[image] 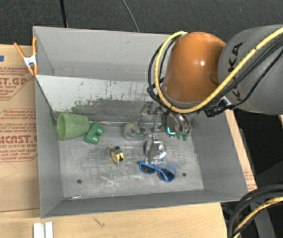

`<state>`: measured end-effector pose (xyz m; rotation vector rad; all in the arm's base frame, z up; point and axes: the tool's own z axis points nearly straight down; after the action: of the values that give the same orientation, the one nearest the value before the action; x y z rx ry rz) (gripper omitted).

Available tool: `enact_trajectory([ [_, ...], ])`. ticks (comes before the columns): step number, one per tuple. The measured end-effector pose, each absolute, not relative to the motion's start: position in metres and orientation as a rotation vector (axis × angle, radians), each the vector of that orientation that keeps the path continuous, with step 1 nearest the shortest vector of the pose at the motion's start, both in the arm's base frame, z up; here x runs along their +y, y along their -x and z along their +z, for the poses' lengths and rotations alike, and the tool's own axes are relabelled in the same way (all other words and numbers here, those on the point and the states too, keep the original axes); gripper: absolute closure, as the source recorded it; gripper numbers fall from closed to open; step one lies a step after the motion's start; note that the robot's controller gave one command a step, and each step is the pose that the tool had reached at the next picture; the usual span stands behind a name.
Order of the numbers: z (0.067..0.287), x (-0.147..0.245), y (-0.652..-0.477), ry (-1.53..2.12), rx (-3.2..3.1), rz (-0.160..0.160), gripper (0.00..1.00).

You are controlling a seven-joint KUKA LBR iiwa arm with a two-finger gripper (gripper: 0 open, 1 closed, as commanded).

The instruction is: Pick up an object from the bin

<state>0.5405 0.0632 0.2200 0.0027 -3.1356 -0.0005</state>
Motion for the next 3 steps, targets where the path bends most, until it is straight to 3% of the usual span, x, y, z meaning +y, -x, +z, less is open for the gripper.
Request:
enact_trajectory([
  [1, 0.086, -0.007, -0.529, -0.237, -3.146, -0.005, 0.0],
  [2, 0.1, -0.031, -0.496, -0.161, -3.136, 0.0, 0.0],
  [3, 0.115, -0.044, -0.483, -0.343, -3.122, 0.0, 0.0],
])
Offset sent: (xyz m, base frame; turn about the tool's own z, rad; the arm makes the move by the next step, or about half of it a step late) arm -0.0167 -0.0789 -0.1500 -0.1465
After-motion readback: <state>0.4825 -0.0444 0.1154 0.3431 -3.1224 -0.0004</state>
